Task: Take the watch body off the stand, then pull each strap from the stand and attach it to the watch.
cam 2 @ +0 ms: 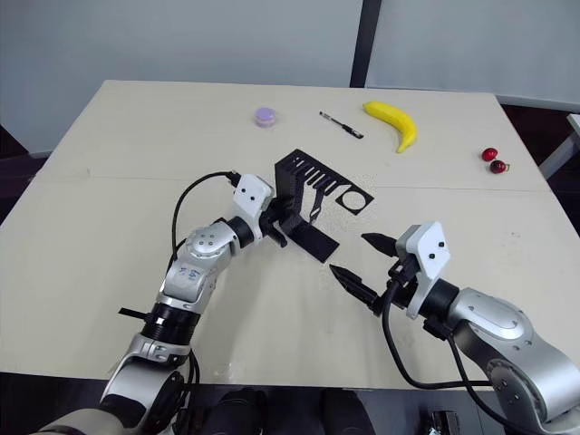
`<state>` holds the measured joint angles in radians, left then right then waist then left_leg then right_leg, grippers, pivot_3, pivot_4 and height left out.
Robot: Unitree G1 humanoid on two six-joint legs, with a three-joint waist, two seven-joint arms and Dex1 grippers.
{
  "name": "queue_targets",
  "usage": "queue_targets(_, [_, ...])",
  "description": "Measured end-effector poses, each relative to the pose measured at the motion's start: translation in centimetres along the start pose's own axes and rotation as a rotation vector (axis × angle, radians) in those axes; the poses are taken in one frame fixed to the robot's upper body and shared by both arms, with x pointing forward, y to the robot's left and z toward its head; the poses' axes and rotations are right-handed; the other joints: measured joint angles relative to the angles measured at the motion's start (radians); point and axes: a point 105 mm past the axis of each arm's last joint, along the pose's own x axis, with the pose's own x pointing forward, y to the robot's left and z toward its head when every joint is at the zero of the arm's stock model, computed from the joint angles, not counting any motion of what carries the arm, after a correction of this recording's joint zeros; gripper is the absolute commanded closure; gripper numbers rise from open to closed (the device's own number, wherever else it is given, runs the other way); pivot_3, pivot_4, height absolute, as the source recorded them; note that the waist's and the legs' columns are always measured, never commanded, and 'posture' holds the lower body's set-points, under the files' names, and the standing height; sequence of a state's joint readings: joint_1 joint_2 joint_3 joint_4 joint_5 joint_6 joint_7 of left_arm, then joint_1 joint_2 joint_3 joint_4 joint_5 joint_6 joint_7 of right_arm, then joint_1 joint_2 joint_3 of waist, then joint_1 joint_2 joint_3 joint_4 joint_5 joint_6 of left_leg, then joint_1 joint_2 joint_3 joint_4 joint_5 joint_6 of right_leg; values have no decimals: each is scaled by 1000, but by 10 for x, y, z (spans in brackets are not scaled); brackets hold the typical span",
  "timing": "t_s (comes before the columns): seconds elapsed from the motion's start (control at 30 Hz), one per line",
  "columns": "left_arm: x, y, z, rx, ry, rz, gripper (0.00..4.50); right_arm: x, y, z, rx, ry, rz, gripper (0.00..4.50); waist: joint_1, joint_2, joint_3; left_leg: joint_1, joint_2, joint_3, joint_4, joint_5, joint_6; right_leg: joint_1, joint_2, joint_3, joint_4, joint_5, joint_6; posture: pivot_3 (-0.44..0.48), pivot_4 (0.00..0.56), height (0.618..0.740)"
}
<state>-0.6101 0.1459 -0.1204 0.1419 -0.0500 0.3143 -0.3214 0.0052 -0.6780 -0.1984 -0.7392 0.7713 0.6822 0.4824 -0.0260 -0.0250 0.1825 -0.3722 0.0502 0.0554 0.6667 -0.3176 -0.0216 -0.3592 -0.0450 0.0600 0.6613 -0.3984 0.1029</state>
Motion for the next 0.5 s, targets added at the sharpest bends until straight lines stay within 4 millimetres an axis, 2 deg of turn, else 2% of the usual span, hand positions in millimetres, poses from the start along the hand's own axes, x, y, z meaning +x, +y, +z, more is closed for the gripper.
queue_targets(0.2, [-1,14,-1,-42,-14,163,4417,8,-3,5,2,-32,-45,0,0,0,0,0,0,0,0,0,0,0,0,0,0,0,0,0,150,740])
queue_targets(0.5, [0,16,-4,-49,-6,286,4417,48,-10,18,24,-102,-248,0,-2,0,0,-2,0,1,0,0,-1,-4,-1,0,2,0,0,0,150,740])
